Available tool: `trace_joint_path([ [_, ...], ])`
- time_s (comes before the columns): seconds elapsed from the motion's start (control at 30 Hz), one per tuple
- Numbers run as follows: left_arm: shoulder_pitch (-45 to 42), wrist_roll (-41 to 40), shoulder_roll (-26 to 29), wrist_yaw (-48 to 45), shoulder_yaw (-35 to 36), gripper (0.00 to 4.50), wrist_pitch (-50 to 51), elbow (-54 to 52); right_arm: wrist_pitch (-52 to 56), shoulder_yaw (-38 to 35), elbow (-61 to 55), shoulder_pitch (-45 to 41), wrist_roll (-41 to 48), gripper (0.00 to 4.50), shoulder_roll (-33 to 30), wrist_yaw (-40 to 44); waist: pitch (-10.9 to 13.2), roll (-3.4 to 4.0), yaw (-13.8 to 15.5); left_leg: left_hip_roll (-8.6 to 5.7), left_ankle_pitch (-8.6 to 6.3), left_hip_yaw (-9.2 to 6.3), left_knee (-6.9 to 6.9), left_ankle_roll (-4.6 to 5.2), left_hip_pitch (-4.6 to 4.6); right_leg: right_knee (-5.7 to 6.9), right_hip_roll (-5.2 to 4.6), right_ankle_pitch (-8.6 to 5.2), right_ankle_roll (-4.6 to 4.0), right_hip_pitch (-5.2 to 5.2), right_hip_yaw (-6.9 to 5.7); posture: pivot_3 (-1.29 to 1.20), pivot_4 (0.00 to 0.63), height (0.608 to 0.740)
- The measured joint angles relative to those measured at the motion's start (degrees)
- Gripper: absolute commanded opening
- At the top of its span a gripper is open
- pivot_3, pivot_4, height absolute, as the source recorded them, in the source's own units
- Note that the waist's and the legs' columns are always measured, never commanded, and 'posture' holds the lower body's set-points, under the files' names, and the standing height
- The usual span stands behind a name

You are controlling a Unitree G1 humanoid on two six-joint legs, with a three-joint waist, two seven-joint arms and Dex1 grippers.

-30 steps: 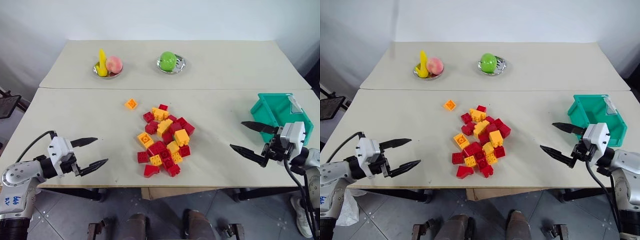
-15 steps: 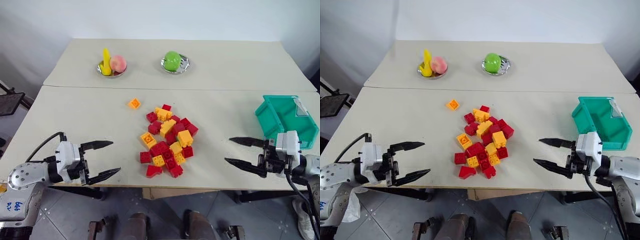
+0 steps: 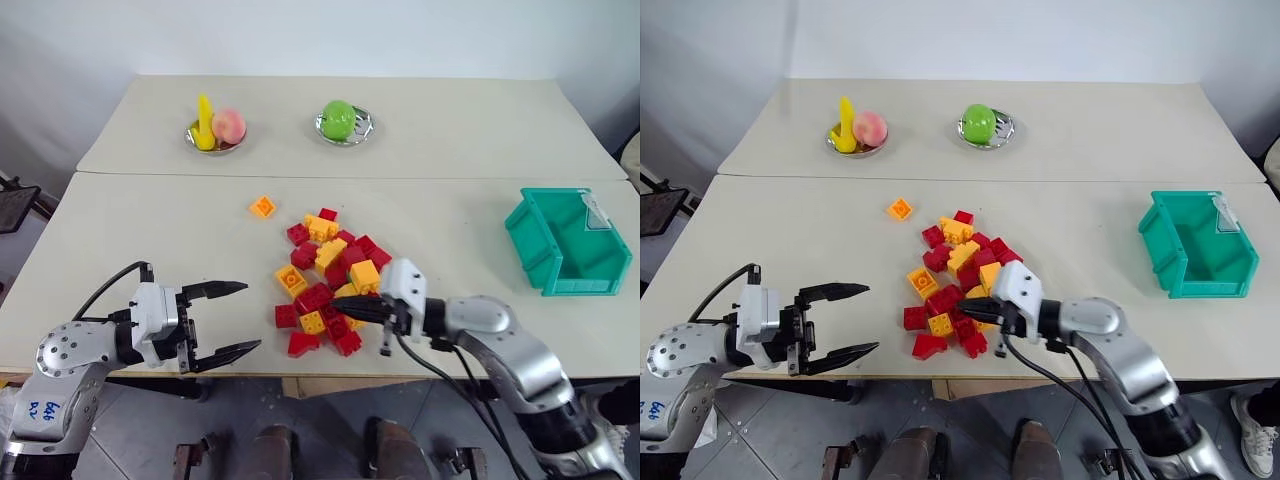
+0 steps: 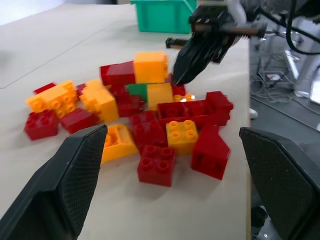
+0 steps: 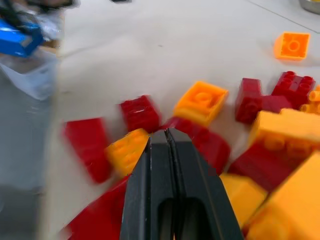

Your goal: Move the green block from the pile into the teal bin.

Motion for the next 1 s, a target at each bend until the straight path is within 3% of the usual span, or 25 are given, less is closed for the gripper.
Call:
trace_joint_path([
  [0.23,1.9,0.3,-0.7,1.8,0.3,4.5,0.0,-0.6,-6.4,-2.3,13.8,-7.2,-6.5,0.01,0.0,-3.7,0.0,0.0,-0.2,0.06,0.0,0.34,0.0,0.0,-0.17,0.14,0.05,0.0,0.0,-0.35,0.15,0.0,0.15,0.74],
  [0.43,1.9,0.3,-2.4,5.5,1.9,4.5,0.5,-0.6,-12.0,-4.4,23.7,-11.6,-7.6,0.01,-1.0,-1.6,0.0,-0.01,-0.5,0.12,0.0,0.4,0.0,0.0,-0.17,0.16,0.1,0.0,-0.01,-0.38,0.18,0.0,0.15,0.74],
  [0.67,2.2,-0.2,-3.0,7.2,3.0,4.5,1.9,-0.6,-10.2,-3.4,17.0,-10.5,-2.6,0.01,-0.7,8.1,0.0,-0.01,-1.3,0.17,0.0,0.41,0.01,0.0,-0.31,0.14,0.14,0.0,-0.01,-0.49,0.19,0.0,0.15,0.74],
  [1.0,2.3,-0.2,-3.0,7.3,3.0,4.5,2.0,-0.5,-7.9,-0.7,11.5,-6.4,-3.1,0.01,-5.7,13.1,0.0,-0.01,-1.2,0.17,-0.01,0.39,0.08,-0.01,-0.37,0.12,0.15,0.01,-0.02,-0.51,0.18,0.0,0.15,0.74],
])
